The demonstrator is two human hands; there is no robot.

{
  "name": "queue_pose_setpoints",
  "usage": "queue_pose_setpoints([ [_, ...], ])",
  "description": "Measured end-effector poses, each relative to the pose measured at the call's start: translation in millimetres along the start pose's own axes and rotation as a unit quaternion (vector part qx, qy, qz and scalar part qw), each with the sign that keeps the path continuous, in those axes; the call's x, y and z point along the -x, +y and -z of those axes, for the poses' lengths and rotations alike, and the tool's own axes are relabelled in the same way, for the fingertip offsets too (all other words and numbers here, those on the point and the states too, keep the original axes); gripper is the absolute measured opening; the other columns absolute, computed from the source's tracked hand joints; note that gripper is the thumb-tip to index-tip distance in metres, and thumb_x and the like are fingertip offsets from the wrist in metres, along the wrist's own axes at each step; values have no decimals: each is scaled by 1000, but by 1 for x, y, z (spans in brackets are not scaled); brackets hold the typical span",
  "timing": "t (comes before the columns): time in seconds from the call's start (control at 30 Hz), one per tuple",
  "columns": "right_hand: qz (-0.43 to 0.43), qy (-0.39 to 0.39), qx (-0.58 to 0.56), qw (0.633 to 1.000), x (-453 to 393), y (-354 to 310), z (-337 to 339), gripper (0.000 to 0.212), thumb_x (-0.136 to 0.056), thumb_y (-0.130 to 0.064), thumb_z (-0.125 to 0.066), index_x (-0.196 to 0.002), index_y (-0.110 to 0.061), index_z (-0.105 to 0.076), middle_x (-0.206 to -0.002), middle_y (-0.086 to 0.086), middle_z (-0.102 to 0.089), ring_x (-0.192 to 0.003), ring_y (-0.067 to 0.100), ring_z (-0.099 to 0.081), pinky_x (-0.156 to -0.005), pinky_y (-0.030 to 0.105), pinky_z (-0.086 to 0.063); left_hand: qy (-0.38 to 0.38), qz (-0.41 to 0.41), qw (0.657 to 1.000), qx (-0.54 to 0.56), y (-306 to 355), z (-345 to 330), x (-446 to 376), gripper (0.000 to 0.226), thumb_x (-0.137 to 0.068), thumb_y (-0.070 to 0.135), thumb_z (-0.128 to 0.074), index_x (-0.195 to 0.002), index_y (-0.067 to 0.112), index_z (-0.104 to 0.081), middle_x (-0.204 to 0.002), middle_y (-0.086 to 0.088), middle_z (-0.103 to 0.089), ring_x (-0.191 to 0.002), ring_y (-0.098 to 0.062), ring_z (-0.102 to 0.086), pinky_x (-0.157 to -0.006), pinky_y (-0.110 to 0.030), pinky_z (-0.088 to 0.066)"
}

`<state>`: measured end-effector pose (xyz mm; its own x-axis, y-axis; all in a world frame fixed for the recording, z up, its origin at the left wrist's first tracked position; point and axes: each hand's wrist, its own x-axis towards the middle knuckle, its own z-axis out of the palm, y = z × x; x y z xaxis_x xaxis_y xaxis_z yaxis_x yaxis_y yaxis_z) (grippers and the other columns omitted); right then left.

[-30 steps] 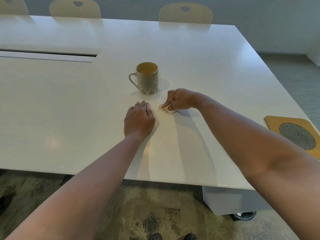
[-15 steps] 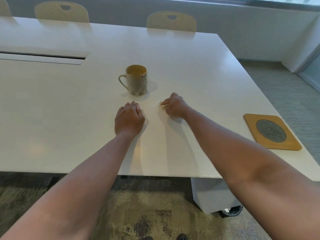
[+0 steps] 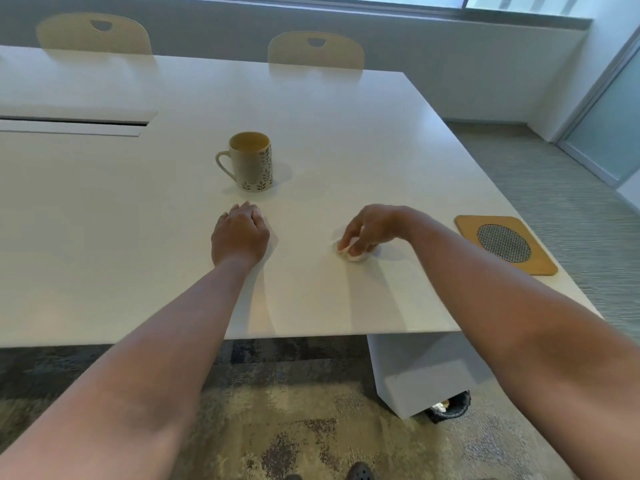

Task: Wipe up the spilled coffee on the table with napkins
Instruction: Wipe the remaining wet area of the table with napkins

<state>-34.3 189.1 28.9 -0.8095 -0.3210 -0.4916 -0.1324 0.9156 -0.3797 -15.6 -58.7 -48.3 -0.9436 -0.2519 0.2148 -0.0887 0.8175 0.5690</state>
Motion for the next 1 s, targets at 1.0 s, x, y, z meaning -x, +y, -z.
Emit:
queue_pose_setpoints([
  [1.0,-170,117,213,955,55,31,-9,20,-90,-12,-52,-97,-4,-68,-111,12,-70,-109,28,-61,-96,30,-49,-5,-6,1000,-8,-4,0,-2,35,-100,28,-29,-101,17,-62,-120,-12,-64,-119,-33,-53,-97,-44,-42],
])
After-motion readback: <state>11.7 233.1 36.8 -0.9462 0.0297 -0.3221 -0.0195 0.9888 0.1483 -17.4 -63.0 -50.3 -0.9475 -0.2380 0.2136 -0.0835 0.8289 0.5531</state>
